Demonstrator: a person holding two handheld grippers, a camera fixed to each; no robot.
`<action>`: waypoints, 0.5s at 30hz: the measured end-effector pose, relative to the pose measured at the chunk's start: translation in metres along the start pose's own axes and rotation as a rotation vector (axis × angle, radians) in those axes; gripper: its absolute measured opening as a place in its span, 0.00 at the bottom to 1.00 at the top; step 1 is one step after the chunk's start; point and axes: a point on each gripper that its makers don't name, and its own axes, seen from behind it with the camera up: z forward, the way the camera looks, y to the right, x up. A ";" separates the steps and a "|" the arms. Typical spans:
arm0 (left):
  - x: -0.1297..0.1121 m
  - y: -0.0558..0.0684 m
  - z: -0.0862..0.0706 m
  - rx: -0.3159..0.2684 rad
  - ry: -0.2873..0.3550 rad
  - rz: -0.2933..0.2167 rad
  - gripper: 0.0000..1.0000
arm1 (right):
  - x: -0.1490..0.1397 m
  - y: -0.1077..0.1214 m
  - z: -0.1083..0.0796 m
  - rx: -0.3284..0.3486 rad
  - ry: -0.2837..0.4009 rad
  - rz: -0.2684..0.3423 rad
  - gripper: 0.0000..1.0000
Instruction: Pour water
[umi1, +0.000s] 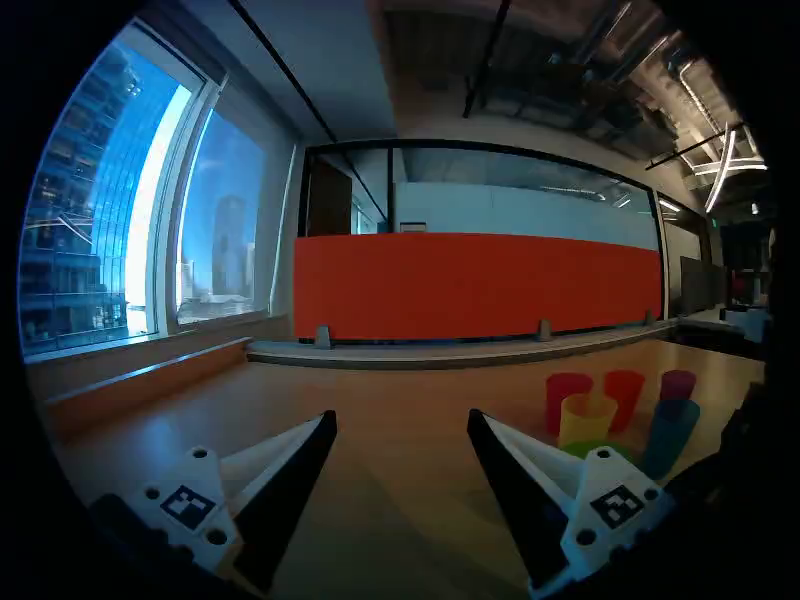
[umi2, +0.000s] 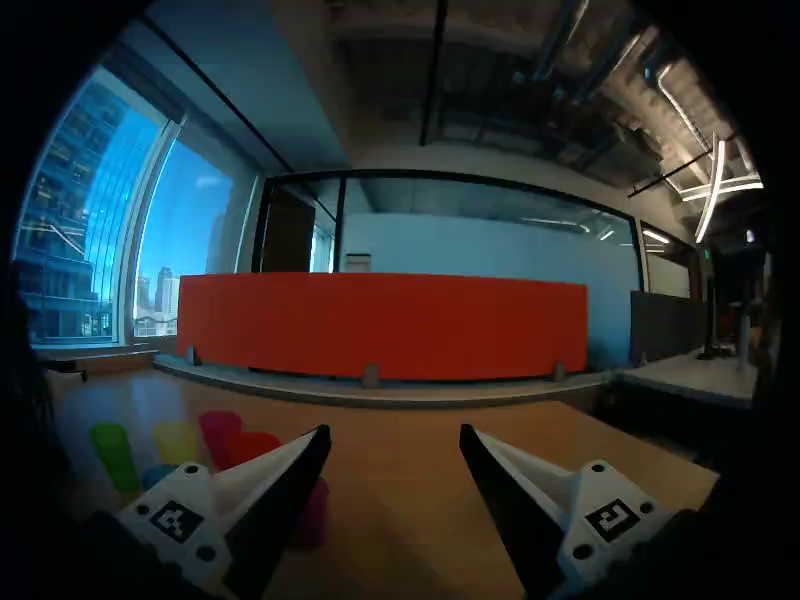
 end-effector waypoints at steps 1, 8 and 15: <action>0.000 0.000 0.000 0.000 0.000 0.000 0.98 | -0.002 0.002 0.001 -0.004 -0.002 0.003 1.00; 0.000 -0.001 -0.001 0.000 0.000 0.000 0.97 | -0.015 0.010 0.006 -0.026 -0.009 -0.007 1.00; 0.001 -0.001 -0.002 0.000 0.000 0.000 0.97 | -0.023 0.014 0.009 -0.025 -0.015 0.016 1.00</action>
